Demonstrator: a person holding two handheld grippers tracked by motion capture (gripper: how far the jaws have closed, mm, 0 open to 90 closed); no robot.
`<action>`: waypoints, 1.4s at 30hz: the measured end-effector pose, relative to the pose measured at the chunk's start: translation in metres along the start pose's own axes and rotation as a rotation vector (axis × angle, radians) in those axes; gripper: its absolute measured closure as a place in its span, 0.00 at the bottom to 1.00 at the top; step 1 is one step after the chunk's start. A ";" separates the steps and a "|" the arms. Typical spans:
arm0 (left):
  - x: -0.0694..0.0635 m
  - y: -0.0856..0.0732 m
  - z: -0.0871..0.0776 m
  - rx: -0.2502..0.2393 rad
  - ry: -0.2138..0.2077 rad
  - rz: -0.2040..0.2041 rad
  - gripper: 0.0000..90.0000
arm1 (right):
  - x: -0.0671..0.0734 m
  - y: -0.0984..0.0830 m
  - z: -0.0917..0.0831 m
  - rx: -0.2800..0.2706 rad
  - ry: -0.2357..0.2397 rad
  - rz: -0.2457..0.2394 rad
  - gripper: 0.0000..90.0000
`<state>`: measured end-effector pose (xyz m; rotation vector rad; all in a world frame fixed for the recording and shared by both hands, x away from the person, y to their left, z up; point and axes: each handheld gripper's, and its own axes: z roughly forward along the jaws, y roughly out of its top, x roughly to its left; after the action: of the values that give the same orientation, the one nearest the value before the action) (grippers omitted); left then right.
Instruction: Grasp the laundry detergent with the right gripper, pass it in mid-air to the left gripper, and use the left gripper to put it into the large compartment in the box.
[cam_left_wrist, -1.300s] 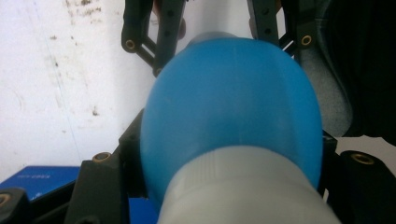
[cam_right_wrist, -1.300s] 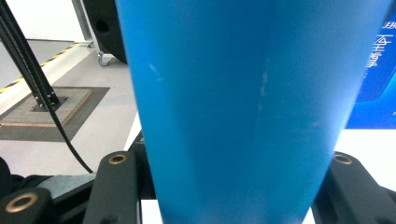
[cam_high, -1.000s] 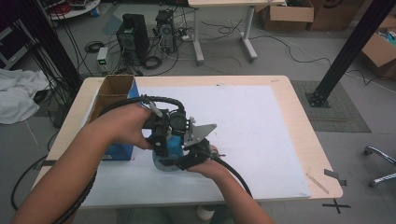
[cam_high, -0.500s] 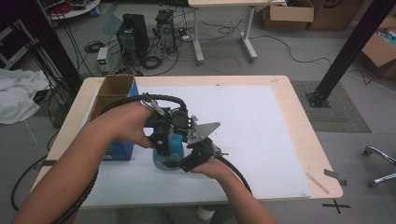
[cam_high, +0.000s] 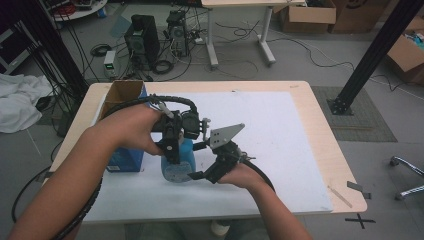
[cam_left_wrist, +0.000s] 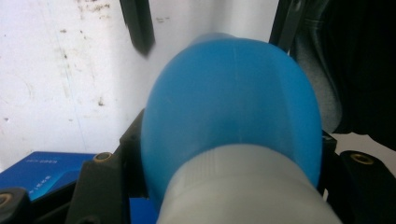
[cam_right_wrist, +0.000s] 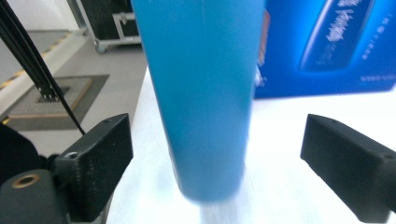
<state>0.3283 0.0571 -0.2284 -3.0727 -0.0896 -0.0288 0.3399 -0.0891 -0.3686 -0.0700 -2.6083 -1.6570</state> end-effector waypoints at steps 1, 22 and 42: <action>0.002 -0.001 -0.001 0.002 -0.005 -0.012 0.43 | -0.001 0.001 -0.004 0.016 -0.006 0.000 0.07; 0.051 -0.053 -0.067 -0.006 -0.065 -0.372 0.43 | -0.027 0.052 -0.062 0.557 -0.032 -0.035 0.00; 0.076 -0.100 -0.132 0.001 -0.077 -0.887 0.43 | -0.036 0.064 -0.081 0.940 -0.044 -0.053 0.00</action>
<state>0.3965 0.1526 -0.0883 -2.7491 -1.4098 0.0445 0.3819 -0.1356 -0.2785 0.0048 -3.1244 -0.3010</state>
